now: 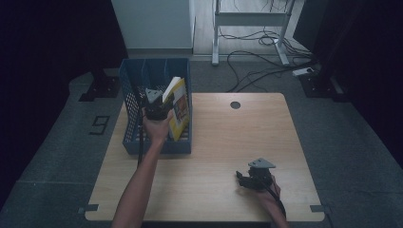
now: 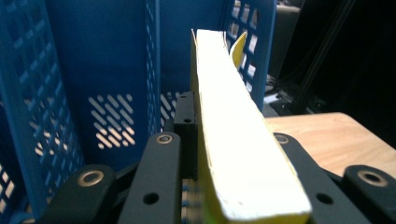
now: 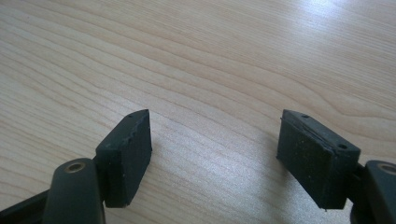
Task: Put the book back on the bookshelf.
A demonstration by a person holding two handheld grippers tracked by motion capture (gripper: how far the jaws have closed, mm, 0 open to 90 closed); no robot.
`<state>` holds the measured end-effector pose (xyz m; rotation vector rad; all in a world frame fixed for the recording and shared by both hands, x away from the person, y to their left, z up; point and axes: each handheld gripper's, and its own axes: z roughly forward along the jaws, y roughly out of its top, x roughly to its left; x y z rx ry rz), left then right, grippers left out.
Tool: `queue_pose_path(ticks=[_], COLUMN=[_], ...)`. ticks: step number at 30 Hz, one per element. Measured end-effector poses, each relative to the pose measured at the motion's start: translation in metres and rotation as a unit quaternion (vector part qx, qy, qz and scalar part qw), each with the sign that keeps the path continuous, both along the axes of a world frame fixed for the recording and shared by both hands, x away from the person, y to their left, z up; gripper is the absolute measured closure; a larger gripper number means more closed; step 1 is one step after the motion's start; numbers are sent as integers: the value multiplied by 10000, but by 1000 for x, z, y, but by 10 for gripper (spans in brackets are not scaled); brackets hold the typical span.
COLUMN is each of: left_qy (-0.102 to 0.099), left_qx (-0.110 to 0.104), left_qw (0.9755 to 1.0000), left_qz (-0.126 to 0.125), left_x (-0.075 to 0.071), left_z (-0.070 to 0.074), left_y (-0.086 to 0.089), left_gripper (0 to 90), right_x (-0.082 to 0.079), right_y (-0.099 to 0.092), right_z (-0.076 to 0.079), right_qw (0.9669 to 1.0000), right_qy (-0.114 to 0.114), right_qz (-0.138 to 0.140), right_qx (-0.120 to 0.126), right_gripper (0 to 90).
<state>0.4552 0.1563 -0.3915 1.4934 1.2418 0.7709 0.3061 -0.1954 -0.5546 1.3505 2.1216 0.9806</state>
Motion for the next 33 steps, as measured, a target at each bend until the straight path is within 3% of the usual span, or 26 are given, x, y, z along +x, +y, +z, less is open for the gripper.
queue_pose_path(ticks=[9, 23, 33], left_qy=[122, -79, -54], left_qx=[-22, 45, 94], left_qw=[9999, 9995, 9991], left_qz=[38, 296, 419], left_x=[11, 30, 36], left_z=[-7, -10, -18], left_y=[-4, -13, -18], left_gripper=[753, 754, 754], right_x=[0, 0, 0], right_y=[0, 0, 0], right_z=[0, 0, 0], right_qw=[10000, 10000, 10000], right_qy=[3, 0, 2], right_qz=[-1, -1, -4], right_qx=[2, 3, 0], right_gripper=[253, 253, 253])
